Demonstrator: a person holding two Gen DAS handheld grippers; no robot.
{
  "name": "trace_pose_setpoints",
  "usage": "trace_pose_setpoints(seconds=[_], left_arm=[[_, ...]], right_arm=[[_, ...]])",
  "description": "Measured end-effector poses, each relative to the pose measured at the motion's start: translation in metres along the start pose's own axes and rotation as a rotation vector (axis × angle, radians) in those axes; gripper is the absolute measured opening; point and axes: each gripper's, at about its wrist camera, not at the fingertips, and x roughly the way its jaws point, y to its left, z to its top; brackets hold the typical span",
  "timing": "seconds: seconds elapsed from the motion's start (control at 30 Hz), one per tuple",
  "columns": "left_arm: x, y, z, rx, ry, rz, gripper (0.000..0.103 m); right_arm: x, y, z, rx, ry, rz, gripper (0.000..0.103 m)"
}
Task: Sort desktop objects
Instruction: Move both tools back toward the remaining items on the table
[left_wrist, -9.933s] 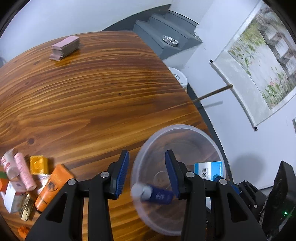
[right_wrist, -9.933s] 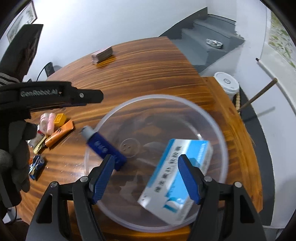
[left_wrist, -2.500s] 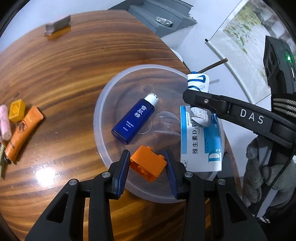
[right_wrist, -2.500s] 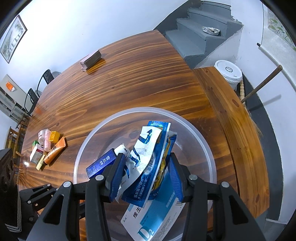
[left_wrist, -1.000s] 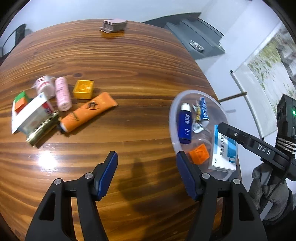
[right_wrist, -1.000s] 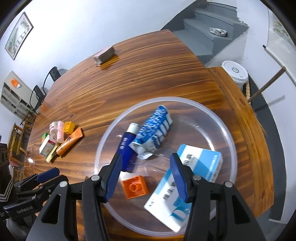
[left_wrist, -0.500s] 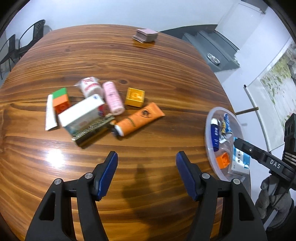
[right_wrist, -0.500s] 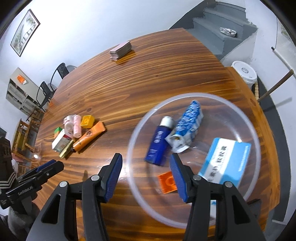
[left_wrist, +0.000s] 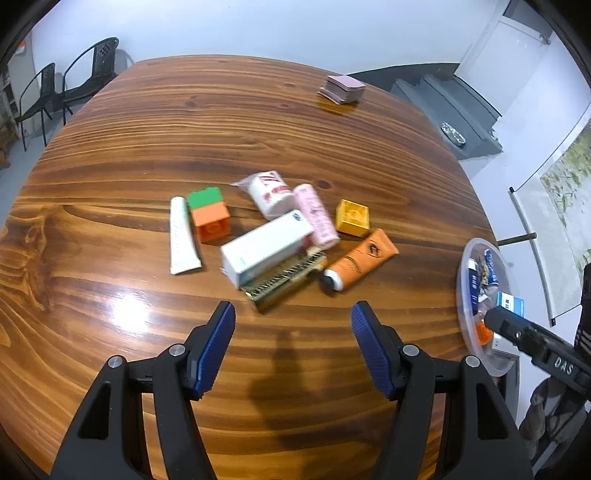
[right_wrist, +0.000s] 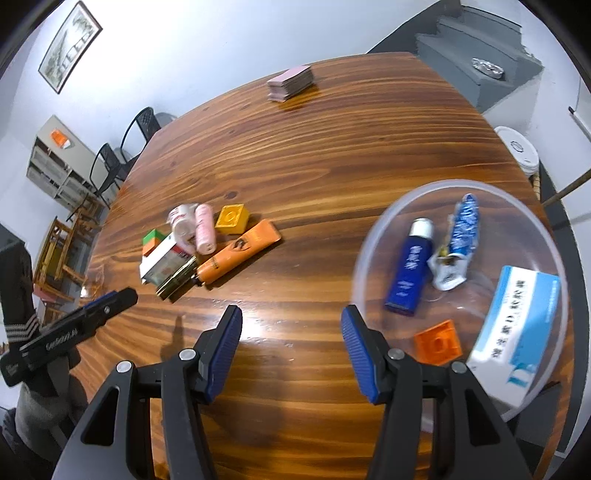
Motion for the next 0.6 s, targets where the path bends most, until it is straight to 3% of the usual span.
trace_pose_setpoints(seconds=[0.6], left_arm=[[0.032,0.024,0.039,0.098,0.026,-0.014,0.069]], right_arm=[[0.047,0.044,0.003,-0.023,0.093,0.002,0.060]])
